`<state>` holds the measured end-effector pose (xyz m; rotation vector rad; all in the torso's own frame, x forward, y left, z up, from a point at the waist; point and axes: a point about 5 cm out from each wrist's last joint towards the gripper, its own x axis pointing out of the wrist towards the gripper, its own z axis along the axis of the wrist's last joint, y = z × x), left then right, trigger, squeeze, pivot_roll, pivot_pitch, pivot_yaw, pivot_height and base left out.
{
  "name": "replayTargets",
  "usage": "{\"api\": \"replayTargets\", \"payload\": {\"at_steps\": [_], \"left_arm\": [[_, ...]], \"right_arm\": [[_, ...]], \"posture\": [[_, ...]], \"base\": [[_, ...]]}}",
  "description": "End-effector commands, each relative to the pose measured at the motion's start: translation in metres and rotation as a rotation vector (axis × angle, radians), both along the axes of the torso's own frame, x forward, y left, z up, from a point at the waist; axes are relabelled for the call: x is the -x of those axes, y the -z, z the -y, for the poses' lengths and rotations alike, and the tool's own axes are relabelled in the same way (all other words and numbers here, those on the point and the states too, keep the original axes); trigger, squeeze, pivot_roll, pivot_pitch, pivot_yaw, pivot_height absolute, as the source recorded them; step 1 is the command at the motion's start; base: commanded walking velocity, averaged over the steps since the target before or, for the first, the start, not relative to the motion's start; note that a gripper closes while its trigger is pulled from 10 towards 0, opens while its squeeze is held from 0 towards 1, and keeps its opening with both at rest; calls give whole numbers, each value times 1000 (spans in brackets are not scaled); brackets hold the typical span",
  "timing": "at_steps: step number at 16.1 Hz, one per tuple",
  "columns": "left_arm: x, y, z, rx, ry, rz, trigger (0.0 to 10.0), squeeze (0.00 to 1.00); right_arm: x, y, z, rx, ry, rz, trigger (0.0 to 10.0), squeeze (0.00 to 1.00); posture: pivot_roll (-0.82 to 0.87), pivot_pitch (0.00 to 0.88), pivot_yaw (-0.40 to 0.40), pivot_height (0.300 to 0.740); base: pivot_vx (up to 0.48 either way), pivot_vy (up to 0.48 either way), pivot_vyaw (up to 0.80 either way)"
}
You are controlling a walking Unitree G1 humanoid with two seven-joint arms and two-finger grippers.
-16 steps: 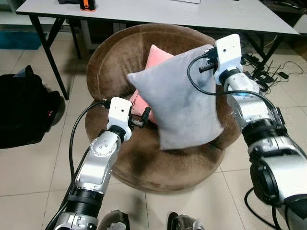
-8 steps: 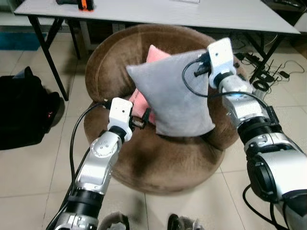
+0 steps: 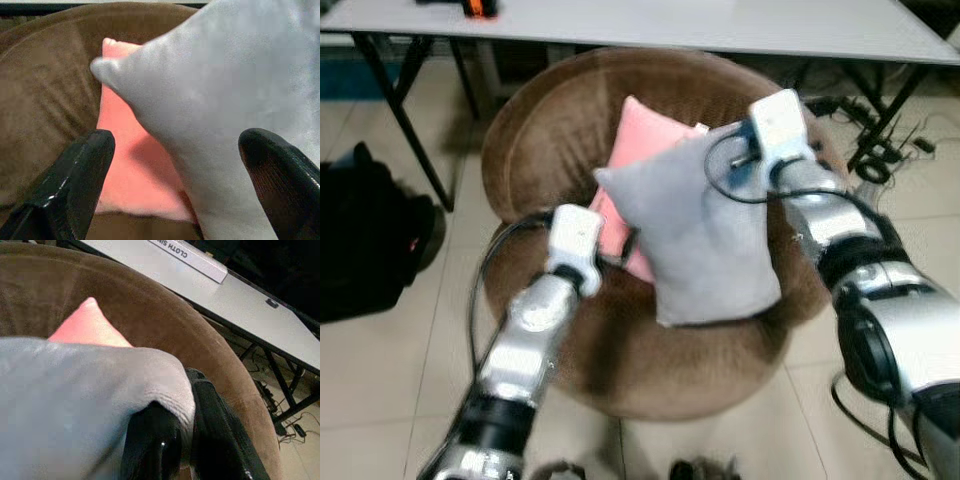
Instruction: Move the pillow to the sofa from floor
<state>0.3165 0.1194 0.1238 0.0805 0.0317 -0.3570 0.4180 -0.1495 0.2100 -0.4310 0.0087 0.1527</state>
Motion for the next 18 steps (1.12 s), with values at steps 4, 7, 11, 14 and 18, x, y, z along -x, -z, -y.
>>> {"api": "replayTargets", "payload": {"at_steps": [4,7,11,14,18], "left_arm": [[8,2,18,23,50,-11,10000,0],[14,5,18,33,32,-19,10000,0],[20,-11,19,1,55,67,10000,0],[38,11,-16,20,-32,-48,10000,0],[78,72,-59,40,-135,-272,10000,0]], "right_arm": [[-3,-9,17,143,78,-30,10000,0],[-2,1,20,225,100,-79,10000,0],[0,10,14,226,102,-108,10000,0],[1,16,16,154,110,-113,10000,0],[4,25,24,118,144,-139,10000,0]], "posture": [[116,130,-98,740],[139,161,-118,740],[167,168,-124,740],[180,177,-123,740],[185,170,-108,740]], "base": [[0,0,0],[0,0,0],[0,0,0],[0,0,0],[0,0,0]]}}
